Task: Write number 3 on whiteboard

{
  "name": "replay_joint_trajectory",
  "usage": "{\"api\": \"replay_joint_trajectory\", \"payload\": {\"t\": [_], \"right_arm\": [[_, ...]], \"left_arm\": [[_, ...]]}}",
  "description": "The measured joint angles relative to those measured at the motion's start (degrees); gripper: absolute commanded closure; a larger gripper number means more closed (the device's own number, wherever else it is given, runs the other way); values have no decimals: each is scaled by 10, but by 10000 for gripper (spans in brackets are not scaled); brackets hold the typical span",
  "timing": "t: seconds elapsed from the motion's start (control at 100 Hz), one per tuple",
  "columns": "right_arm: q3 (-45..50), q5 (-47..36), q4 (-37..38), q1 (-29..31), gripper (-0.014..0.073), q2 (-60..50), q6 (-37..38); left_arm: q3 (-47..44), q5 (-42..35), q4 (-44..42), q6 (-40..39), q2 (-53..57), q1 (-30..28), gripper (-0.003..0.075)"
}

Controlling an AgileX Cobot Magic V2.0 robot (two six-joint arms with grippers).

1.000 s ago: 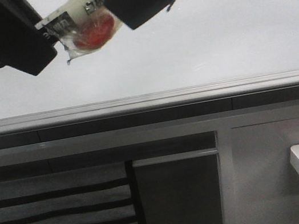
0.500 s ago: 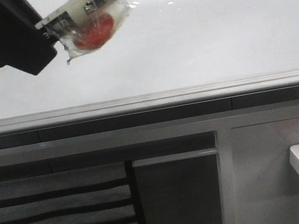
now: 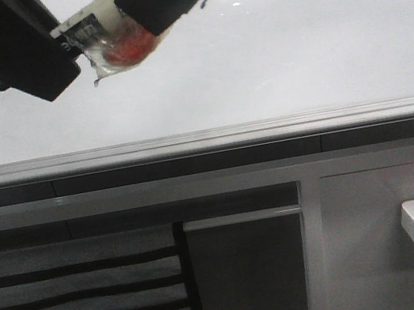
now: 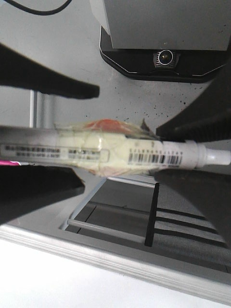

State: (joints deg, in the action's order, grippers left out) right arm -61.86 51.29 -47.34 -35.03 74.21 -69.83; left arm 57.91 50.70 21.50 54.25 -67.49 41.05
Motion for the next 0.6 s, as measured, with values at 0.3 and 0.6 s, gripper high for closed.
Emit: {"api": "replay_joint_trajectory", "payload": {"t": [0.3, 0.6], "right_arm": [[0, 0, -1, 0, 362, 0, 0], [0, -2, -1, 1, 533, 0, 0]], "left_arm": [[0, -2, 0, 1, 0, 0, 741], [0, -2, -2, 5, 0, 0, 741]]}}
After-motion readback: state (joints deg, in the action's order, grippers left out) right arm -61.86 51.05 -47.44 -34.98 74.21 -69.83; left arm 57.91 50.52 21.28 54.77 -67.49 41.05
